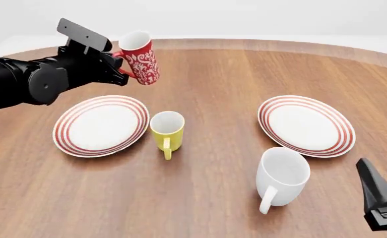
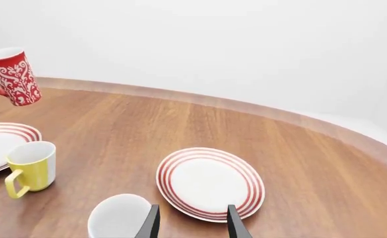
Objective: Put the red mug on the left plate.
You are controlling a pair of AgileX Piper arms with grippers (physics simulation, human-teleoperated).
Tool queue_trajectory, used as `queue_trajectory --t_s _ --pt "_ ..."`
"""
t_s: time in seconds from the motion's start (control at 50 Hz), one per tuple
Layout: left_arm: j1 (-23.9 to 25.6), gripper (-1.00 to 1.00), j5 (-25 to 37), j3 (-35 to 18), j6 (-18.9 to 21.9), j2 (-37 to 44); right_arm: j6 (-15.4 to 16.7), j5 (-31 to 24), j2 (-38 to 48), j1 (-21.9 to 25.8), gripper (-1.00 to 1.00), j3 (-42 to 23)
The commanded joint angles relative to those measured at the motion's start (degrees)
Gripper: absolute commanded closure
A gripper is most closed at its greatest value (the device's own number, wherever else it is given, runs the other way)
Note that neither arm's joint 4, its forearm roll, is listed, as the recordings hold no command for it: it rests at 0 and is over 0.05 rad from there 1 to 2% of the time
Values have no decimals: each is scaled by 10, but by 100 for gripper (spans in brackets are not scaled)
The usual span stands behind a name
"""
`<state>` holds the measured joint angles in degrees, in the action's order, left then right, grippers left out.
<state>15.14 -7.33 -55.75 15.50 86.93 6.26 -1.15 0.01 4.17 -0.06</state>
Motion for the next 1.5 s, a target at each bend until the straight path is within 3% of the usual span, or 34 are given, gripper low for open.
queue_trajectory --t_s 0.02,0.2,0.46,1.22,1.5 --pt "-42 100 -42 38 12 1 -1 -1 0 0 -100 0" --pt "-60 100 -90 92 28 1 -1 -2 0 1 -100 0" --pt "-85 100 -150 126 43 39 0 -2 0 1 -100 0" --pt "-106 100 -165 131 43 56 0 -4 0 1 -100 0" --pt "-134 100 -199 141 56 98 -1 -4 0 1 -100 0"
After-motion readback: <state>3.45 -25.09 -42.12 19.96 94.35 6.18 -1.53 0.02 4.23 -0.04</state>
